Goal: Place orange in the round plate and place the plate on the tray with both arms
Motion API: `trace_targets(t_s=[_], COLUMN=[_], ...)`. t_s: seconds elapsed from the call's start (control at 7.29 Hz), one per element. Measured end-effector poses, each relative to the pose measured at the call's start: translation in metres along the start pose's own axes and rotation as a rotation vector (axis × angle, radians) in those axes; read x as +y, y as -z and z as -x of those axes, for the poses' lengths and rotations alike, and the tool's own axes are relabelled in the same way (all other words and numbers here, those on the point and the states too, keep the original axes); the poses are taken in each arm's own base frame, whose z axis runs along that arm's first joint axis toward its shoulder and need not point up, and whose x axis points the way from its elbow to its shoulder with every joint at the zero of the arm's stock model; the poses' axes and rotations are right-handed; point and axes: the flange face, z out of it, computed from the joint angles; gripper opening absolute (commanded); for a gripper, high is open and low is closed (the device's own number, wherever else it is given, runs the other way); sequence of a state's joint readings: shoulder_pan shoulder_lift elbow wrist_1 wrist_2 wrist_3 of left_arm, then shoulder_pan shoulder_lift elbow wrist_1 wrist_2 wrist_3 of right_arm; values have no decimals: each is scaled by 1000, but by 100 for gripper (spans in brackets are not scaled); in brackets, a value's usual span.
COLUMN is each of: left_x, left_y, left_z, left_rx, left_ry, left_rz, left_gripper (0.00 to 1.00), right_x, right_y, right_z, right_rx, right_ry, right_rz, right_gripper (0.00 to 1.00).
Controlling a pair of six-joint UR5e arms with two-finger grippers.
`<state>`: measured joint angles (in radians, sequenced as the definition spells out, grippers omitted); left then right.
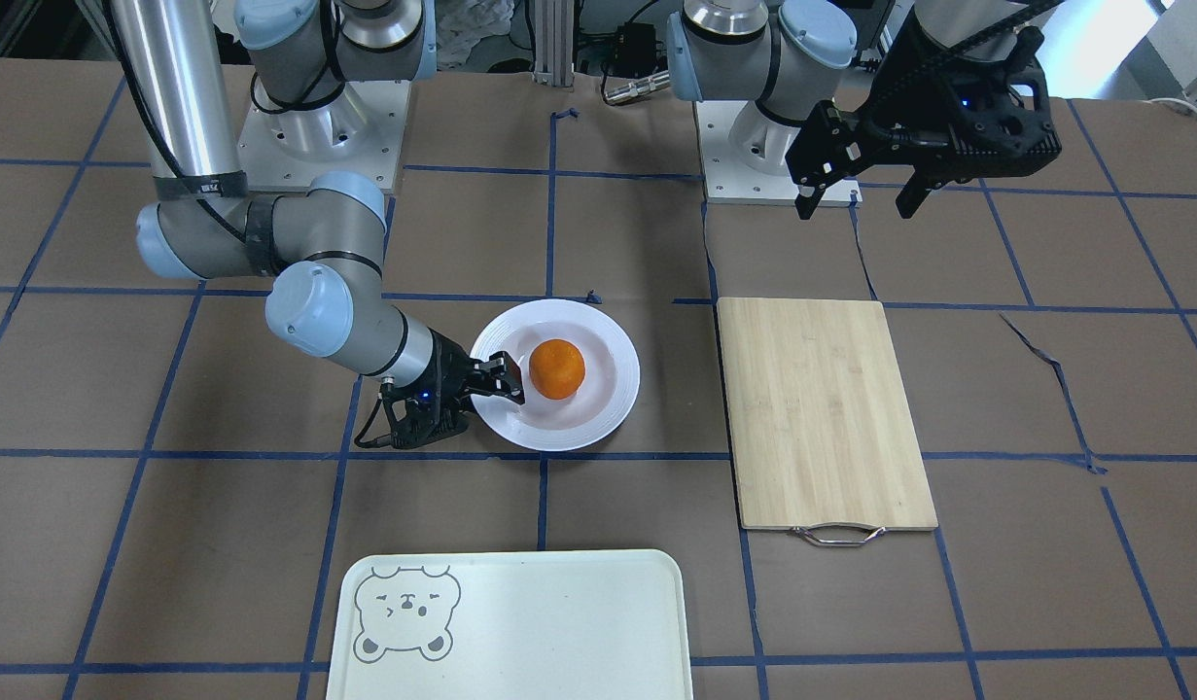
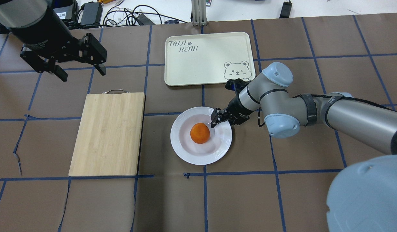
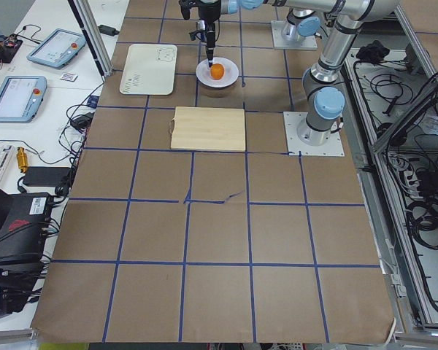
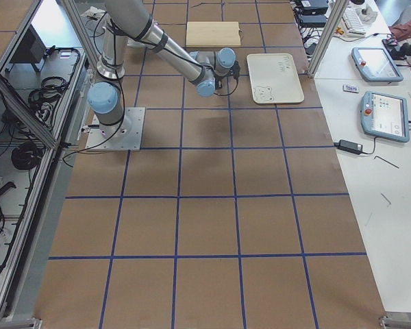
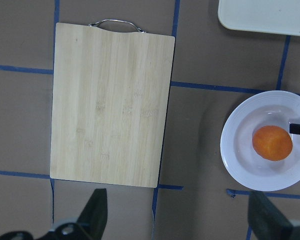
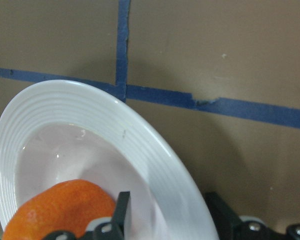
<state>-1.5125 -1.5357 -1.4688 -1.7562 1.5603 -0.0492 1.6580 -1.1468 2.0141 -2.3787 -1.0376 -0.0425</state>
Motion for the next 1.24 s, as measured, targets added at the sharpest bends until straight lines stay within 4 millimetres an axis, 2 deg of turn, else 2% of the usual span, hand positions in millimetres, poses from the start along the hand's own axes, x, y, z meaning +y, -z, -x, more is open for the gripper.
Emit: trace_targets(t_s=[0.14,0.27,0.82,1.24], left_x=[2,3,4,-1], left_y=[1,2,4,-8], left_z=[0,0,1,-19], left_rx=[0,0,-40,-58], left_ry=[1,2,-8,-43], left_rz=[4,6,-14,-80], left_gripper=[100,100,100,100], right_x=[1,1,-4,-34], right_y=[-1,-1,9,40], right_z=[1,2,4,19], right_rx=[0,1,0,-5], right_ry=[-4,-10,-6,36], right_rz=[3,2,-18,-96], right_gripper=[13,0,0,0])
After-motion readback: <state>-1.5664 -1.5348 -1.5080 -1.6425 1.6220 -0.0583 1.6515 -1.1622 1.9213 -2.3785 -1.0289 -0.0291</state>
